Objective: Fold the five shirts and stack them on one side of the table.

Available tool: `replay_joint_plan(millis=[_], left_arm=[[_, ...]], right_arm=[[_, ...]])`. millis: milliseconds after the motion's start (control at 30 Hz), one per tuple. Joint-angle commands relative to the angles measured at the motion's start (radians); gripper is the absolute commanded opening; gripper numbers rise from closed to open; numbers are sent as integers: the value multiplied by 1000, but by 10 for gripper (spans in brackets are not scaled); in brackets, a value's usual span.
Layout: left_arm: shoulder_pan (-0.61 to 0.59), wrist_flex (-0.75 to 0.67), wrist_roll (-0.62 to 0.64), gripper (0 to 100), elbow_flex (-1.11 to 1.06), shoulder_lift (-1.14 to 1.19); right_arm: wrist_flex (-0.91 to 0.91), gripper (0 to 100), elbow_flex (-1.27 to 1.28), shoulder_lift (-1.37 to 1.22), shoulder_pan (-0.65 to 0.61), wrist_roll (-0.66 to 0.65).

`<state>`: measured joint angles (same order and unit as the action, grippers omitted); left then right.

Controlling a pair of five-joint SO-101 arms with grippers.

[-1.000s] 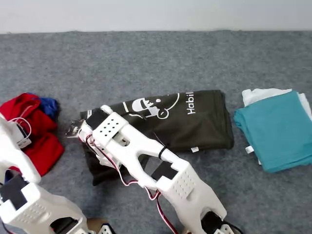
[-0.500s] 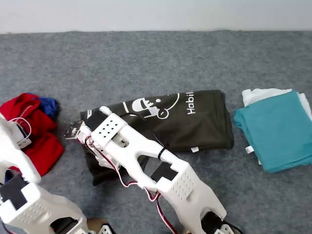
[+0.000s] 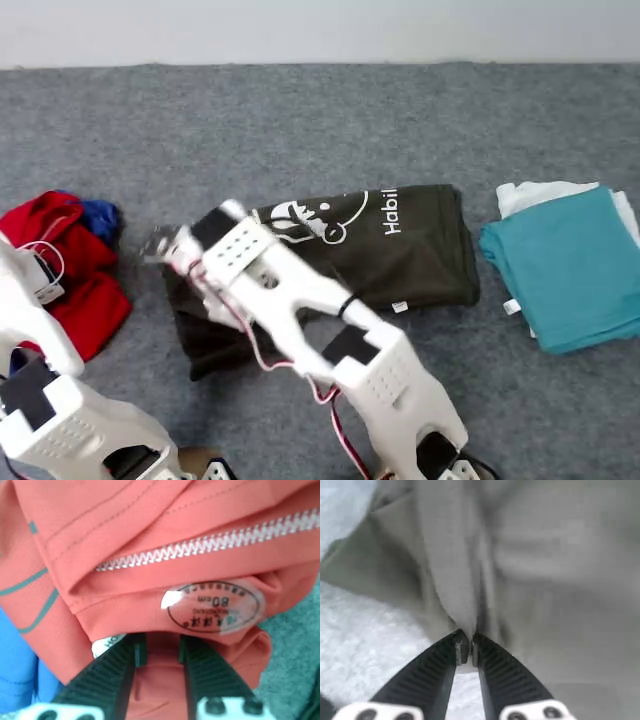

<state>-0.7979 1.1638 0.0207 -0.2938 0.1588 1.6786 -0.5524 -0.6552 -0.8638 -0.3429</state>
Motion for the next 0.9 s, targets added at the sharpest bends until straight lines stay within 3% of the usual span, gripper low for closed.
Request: replay_joint_plan(millis=[0, 500, 733, 867], left_arm=[[0, 0, -2, 119, 7, -41], [0, 0, -2, 119, 7, -41], [0, 0, -2, 119, 7, -41], [2, 0, -2, 119, 7, -41]], right_arm=[[-82, 11, -12, 85, 81, 3], [-369, 13, -12, -47, 209, 2], [-266, 184, -12, 1, 216, 2], [-203, 184, -12, 128, 216, 2]])
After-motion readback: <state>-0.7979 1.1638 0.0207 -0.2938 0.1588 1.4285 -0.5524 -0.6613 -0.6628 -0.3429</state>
